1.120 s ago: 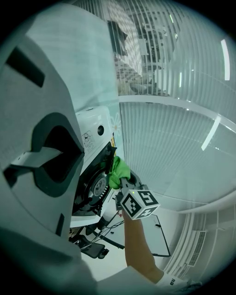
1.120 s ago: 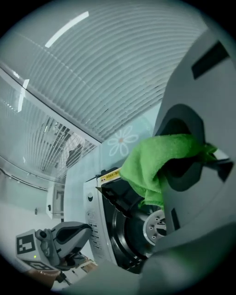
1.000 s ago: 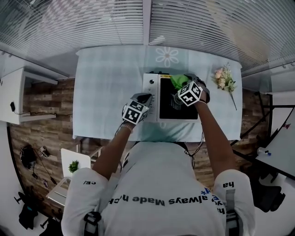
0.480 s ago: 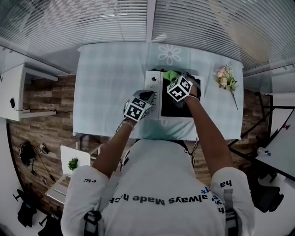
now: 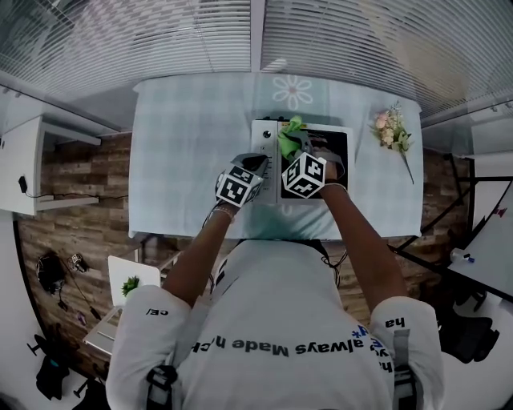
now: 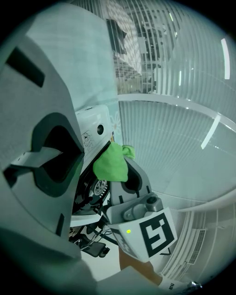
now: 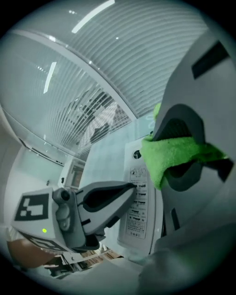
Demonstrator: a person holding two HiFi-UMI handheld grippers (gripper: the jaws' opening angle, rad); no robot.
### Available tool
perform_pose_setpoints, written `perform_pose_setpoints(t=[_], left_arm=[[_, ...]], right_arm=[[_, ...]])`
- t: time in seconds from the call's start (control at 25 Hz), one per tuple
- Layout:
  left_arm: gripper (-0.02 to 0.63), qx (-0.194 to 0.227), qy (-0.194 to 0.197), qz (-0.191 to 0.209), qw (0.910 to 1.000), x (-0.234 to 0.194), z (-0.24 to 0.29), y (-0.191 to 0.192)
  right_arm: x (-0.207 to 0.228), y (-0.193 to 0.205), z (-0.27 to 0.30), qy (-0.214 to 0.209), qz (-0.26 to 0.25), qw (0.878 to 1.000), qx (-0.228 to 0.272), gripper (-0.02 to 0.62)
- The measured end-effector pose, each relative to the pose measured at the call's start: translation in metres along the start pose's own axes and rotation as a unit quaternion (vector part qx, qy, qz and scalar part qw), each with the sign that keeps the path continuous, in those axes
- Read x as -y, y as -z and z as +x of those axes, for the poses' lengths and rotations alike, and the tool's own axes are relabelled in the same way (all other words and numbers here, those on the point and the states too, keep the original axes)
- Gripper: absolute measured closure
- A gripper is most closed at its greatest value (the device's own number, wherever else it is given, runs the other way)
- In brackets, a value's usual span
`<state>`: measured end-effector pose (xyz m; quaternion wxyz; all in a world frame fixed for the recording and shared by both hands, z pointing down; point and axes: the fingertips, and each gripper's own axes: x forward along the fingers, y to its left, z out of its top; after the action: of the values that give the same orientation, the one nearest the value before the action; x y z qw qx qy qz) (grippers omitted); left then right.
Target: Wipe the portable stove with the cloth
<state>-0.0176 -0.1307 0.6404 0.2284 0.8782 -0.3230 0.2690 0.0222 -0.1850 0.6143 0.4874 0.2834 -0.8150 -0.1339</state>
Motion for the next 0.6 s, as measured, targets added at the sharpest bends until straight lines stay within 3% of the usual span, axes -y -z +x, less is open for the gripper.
perform_pose_setpoints(t=[0.28,0.44,0.6], left_arm=[[0.595,0.000,-0.003,0.002,1.0000,0.000,0.001,-0.001],[0.595,0.000,-0.003,0.006,1.0000,0.001,0.000,-0.003],[0.595,-0.002,-0.002,0.007,1.0000,0.002,-0.001,-0.002]], right_arm=[[-0.029,0.005,0.008,-0.023,-0.073,0.997,-0.027,0.569],[-0.036,0.006,0.000,-0.042,-0.049,0.998,-0.015,0.571],[-0.048,0.011,-0.011,-0.076,0.018,0.997,0.001,0.571]])
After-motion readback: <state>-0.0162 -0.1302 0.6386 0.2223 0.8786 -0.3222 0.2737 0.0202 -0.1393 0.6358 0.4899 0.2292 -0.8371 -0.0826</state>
